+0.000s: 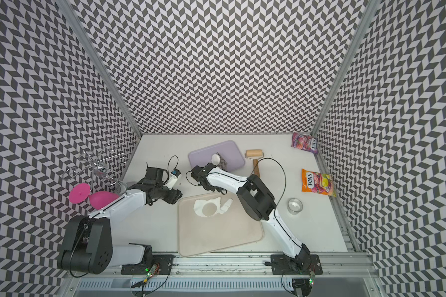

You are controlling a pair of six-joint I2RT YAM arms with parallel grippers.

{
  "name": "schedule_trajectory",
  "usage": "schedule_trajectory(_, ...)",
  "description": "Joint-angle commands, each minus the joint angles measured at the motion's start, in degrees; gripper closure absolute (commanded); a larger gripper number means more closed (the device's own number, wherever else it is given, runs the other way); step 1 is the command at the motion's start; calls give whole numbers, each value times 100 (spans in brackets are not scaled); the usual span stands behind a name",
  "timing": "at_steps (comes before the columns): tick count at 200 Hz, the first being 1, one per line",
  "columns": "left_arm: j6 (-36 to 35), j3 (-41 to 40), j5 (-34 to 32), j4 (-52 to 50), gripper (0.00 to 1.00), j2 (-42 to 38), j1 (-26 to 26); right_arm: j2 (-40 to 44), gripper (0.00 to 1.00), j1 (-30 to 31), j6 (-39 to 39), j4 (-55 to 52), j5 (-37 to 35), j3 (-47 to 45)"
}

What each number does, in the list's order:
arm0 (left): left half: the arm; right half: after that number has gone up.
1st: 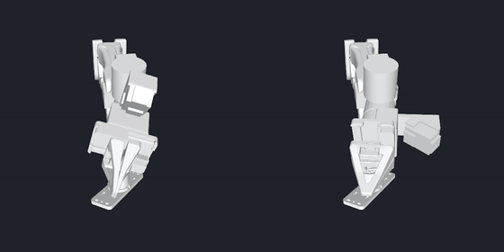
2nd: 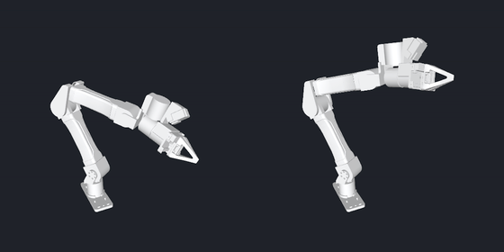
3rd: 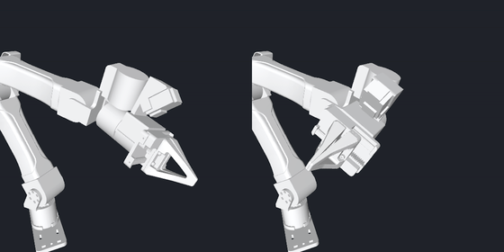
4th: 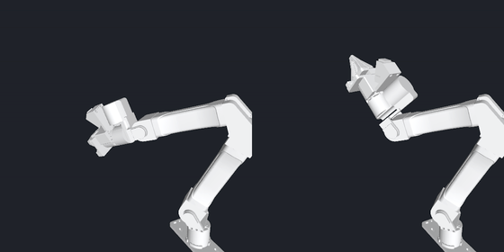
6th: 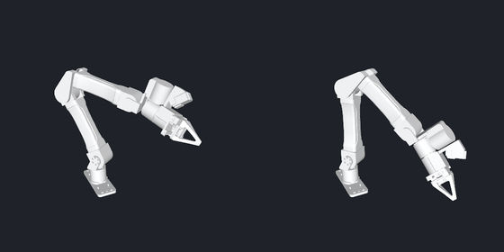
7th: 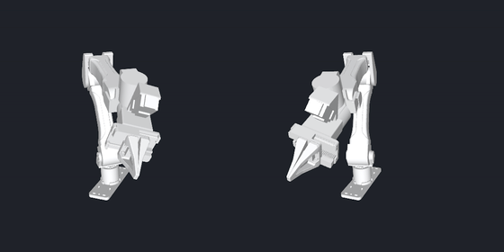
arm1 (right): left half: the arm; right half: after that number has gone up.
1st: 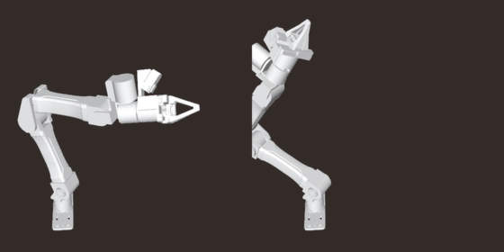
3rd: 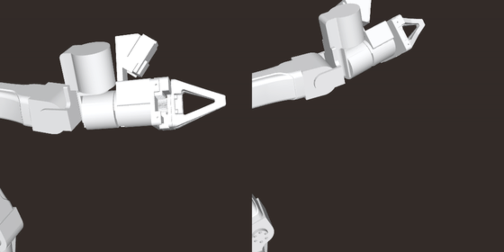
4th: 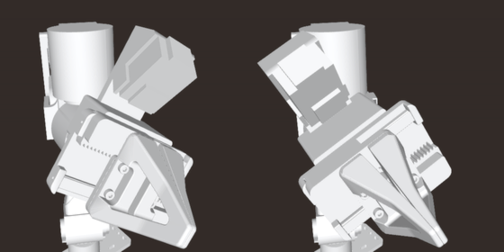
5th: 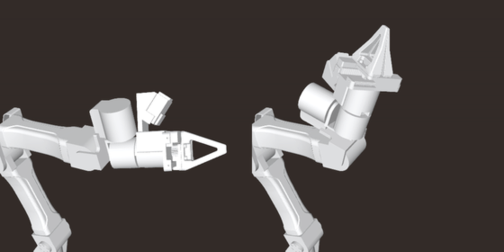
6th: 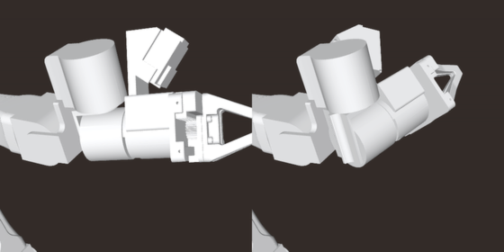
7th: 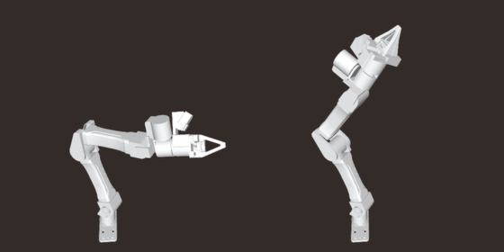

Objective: Roll out the dumpling wrappers from the dough
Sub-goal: Place the dumpling wrapper on the plate.

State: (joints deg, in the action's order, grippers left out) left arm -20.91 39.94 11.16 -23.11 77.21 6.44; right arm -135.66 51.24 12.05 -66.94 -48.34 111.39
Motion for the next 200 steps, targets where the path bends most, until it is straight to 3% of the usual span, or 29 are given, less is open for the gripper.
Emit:
schedule_trajectory(1,36,-48,29,88,29,-150,-45,-55,100,28,156,-37,-432,-14)
schedule_trajectory(89,27,-60,51,88,29,-192,-63,-49,100,0,186,-38,-879,-259)
schedule_trajectory(129,22,-59,70,88,29,-192,-64,14,100,0,385,-285,-998,136)
schedule_trajectory(200,21,-68,84,87,29,-198,-75,63,100,8,-59,-13,1190,570)
